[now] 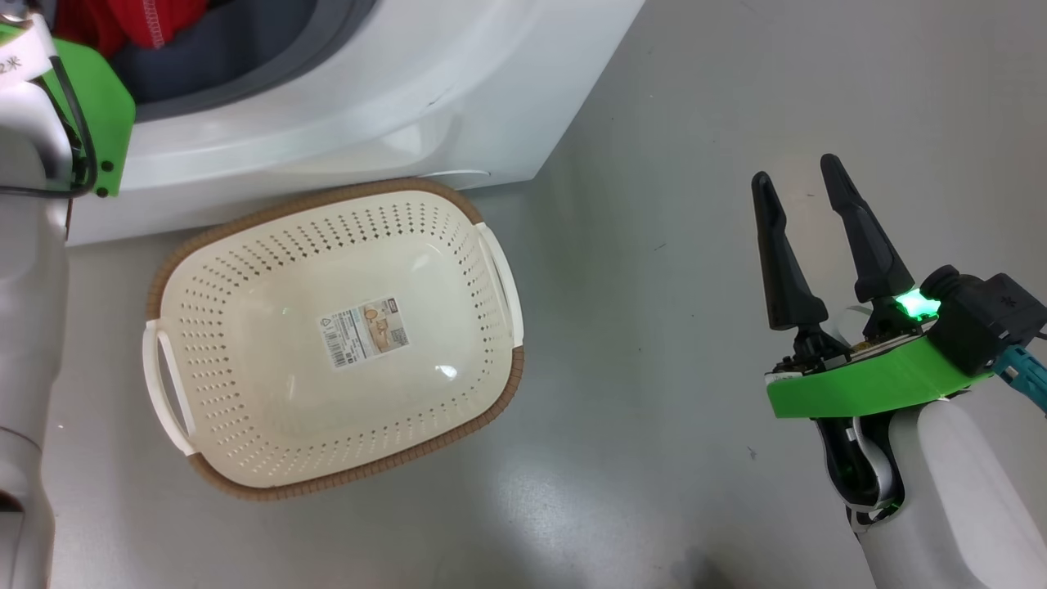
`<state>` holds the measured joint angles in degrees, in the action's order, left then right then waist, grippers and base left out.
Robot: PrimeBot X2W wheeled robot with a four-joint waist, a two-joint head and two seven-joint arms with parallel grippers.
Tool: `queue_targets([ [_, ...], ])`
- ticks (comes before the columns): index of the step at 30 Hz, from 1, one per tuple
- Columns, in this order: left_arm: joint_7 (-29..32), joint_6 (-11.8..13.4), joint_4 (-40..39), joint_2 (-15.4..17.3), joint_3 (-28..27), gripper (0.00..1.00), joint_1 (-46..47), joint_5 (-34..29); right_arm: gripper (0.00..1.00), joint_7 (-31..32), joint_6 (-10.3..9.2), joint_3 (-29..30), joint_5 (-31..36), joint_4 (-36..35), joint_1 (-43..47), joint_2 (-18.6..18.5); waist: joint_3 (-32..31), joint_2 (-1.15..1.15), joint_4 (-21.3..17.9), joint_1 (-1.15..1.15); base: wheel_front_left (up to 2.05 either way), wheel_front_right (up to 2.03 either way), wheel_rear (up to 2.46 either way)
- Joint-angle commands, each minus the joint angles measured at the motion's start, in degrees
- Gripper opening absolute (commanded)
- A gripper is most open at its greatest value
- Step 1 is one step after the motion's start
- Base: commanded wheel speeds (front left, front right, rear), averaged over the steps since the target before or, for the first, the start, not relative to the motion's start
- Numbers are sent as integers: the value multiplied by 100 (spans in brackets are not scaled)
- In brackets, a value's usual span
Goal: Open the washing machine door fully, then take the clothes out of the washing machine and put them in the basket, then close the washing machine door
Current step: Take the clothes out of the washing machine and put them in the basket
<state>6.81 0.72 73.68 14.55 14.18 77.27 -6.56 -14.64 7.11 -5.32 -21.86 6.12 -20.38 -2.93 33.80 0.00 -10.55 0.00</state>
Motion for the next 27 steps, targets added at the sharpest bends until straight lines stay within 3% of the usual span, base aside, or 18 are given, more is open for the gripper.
queue_targets([
  [1,-16,23,-83,247,-34,0,73,-20,100,-36,37,-123,-114,-122,16,5,7,0,-14,0,0,0,0],
  [8,-474,145,-178,202,-78,0,36,142,100,-36,37,-63,-134,-107,18,5,4,0,5,0,0,0,0],
  [12,-929,163,-272,132,-382,0,-76,531,100,-36,37,3,-119,-81,26,5,-54,0,90,0,0,0,0],
  [27,-2140,-370,-792,-4,-1064,0,-657,1527,100,-36,37,157,134,-114,104,5,-267,0,487,0,0,0,0],
])
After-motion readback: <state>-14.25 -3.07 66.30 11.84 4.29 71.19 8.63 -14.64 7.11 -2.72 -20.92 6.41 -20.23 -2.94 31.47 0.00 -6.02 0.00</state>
